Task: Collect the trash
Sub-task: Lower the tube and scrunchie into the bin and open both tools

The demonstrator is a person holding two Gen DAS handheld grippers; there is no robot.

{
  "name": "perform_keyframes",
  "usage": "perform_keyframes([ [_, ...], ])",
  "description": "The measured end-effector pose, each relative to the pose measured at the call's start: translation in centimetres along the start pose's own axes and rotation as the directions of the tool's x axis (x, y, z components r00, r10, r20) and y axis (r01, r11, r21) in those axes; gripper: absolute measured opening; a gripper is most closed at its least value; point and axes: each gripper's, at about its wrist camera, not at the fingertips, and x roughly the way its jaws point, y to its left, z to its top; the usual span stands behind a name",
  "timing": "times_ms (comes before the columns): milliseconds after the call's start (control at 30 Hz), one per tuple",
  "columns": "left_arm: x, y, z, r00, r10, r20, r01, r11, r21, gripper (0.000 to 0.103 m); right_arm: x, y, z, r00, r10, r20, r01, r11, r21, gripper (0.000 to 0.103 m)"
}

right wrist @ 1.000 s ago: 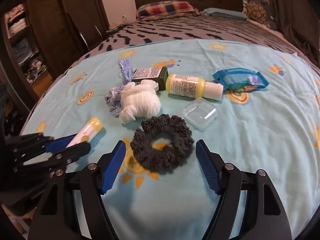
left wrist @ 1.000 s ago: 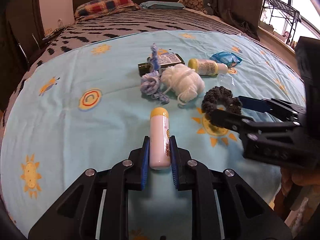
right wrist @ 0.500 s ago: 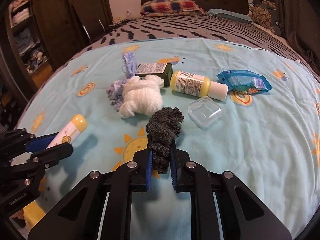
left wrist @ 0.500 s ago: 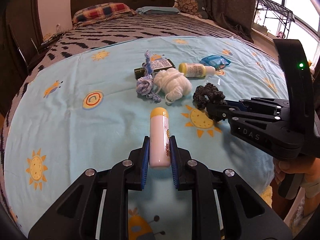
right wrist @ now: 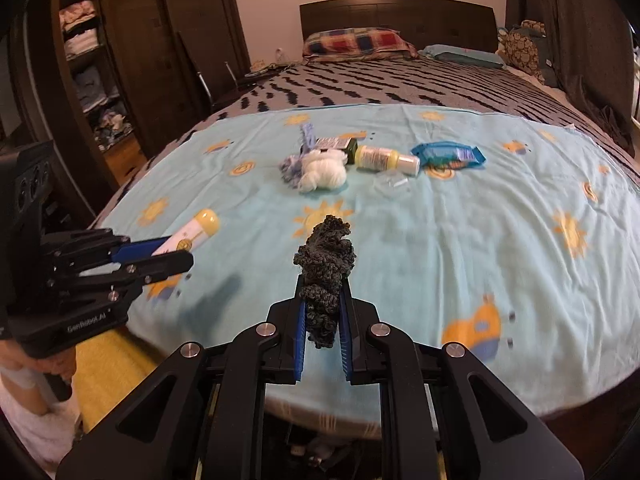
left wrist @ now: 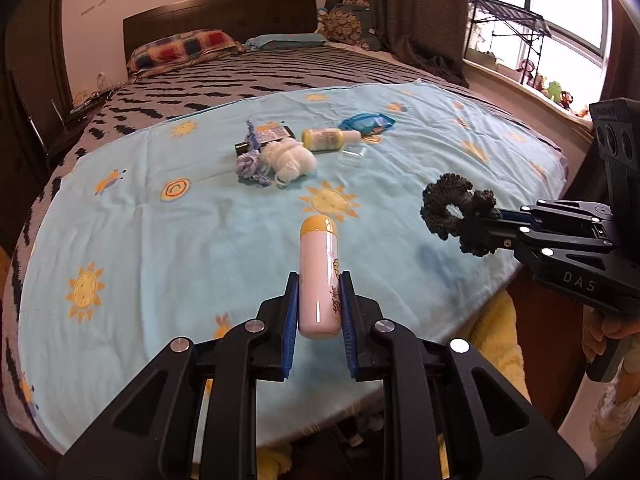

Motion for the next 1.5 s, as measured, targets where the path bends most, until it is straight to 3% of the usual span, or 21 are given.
perform_keyframes([
  [167, -2.5, -2.0, -3.0, 0.999, -0.037, 0.0, 0.037, 0.999, 0.03, 0.018, -2.2, 0.1, -3.7, 1.0, 0.023, -0.022, -0.022, 1.0, 0.02, 0.015],
  [333, -3.0, -3.6, -6.6, 0.994, -0.087, -0.063, 0.091, 0.995, 0.052, 0.018, -3.4, 0.3, -7.6, 0.997, 0.007, -0.073, -0.006, 1.0, 0.024, 0.015],
  [600, 0.0, -4.9, -11.2, 0.97, -0.143, -0.197, 0.152, 0.988, 0.034, 0.018, -1.2, -0.6, -12.4, 0.977, 0.031, -0.211, -0.011, 0.995, 0.096, 0.015],
  [800, 2.8, -5.5, -13.2, 0.955, -0.158, -0.249, 0.172, 0.985, 0.035, 0.018, 2.1, -0.5, -15.3, 0.954, 0.051, -0.296, -0.011, 0.991, 0.134, 0.015],
  [900, 4.8, -5.3, -14.5, 0.937, -0.19, -0.295, 0.2, 0.98, 0.002, 0.018, 4.0, -0.7, -16.7, 0.94, 0.05, -0.338, 0.002, 0.988, 0.152, 0.015],
  [1200, 11.1, -4.6, -17.2, 0.884, -0.196, -0.423, 0.187, 0.98, -0.064, 0.018, 8.4, -1.9, -19.8, 0.911, 0.03, -0.411, 0.059, 0.978, 0.202, 0.015],
  [1500, 12.9, -4.4, -18.0, 0.866, -0.186, -0.464, 0.168, 0.982, -0.081, 0.018, 9.5, -1.2, -19.8, 0.919, 0.024, -0.393, 0.074, 0.97, 0.232, 0.018],
])
